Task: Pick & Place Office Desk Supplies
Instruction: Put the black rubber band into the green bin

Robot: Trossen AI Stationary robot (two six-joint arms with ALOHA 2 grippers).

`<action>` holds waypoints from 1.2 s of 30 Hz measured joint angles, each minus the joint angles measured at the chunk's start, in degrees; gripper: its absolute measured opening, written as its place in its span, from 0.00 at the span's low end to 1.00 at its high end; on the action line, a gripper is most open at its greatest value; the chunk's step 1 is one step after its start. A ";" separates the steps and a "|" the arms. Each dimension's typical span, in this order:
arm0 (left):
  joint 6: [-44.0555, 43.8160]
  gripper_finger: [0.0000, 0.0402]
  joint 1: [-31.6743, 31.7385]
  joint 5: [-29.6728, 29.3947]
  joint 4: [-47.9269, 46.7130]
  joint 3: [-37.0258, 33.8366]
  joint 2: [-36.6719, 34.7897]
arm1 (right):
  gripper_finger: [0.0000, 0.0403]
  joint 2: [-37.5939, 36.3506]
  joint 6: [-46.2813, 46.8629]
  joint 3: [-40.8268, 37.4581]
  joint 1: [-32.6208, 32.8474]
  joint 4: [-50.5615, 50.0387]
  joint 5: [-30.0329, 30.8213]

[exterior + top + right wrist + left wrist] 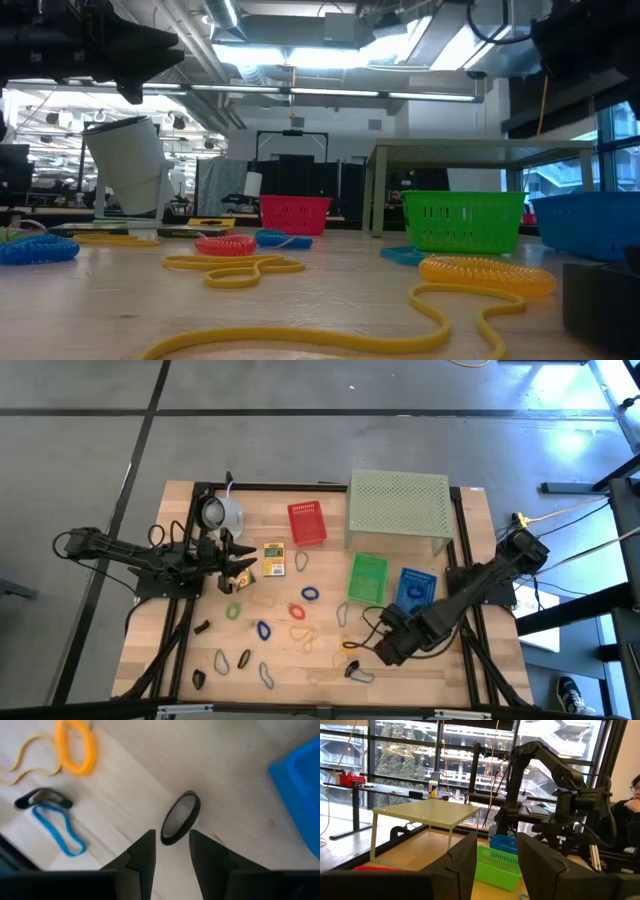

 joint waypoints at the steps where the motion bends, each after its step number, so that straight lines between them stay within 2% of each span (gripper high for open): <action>1: 0.00 0.33 0.01 0.01 -0.09 0.00 0.00 | 0.29 0.22 0.91 0.00 0.14 0.41 0.04; 11: 0.00 0.33 0.00 0.01 -0.27 0.00 0.00 | 0.29 4.42 -2.00 0.02 -0.92 6.89 -1.45; 20: 0.00 0.33 0.01 0.01 -0.32 0.00 0.00 | 0.29 9.02 -7.98 0.01 -2.33 6.35 -2.91; 28: 0.00 0.33 0.01 0.01 -0.32 0.00 0.00 | 0.29 12.03 -9.68 0.26 -2.46 5.99 -4.35; 32: 0.00 0.33 -0.01 0.01 -0.34 0.00 0.00 | 0.22 12.35 -9.99 0.27 -2.43 5.44 -4.52; 36: 0.00 0.33 0.01 0.01 -0.34 0.00 0.00 | 0.10 12.42 -10.26 0.24 -2.43 5.62 -4.71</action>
